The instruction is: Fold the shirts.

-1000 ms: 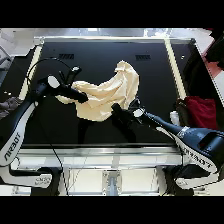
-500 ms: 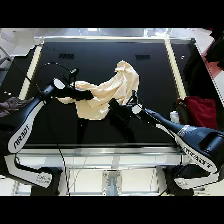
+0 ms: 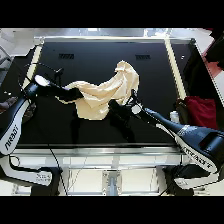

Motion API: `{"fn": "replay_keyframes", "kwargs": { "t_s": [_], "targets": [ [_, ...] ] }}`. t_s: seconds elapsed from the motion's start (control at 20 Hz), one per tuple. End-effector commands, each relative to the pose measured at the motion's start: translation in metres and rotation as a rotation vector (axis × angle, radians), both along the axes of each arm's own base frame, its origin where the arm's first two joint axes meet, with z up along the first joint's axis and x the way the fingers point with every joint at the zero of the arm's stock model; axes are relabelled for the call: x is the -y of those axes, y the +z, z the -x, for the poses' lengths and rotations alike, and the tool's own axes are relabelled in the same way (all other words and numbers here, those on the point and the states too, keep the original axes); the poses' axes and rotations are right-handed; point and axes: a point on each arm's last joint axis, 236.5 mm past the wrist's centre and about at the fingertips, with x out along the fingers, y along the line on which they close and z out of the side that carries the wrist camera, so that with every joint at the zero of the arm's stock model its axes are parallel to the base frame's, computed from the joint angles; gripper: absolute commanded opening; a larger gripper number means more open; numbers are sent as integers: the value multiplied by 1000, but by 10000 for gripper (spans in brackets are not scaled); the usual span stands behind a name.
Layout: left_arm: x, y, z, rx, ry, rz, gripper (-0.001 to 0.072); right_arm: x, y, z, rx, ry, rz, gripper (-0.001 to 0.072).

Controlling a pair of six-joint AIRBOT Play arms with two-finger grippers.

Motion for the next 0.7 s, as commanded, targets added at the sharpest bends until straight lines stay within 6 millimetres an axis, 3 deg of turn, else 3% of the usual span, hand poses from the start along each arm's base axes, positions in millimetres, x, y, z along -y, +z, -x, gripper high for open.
{"fn": "replay_keyframes", "kwargs": {
  "t_s": [0.0,0.15,0.3,0.35,0.45,0.55,0.65],
  "targets": [
    [16,-8,-4,-28,25,72,508,0,0,0,1,2,0,18],
    [49,-14,-13,-5,18,143,507,-1,0,1,-1,5,0,18],
    [64,-21,-21,26,32,144,497,-1,0,1,0,5,0,18],
    [65,-20,-23,34,35,143,429,-1,1,1,1,5,1,18],
    [65,-7,-28,46,64,185,18,2,10,-4,69,36,31,16],
    [53,23,-38,88,112,238,10,9,40,-9,215,132,99,16],
    [26,67,-41,160,144,263,10,24,82,-7,339,209,156,15]
  ]
}}
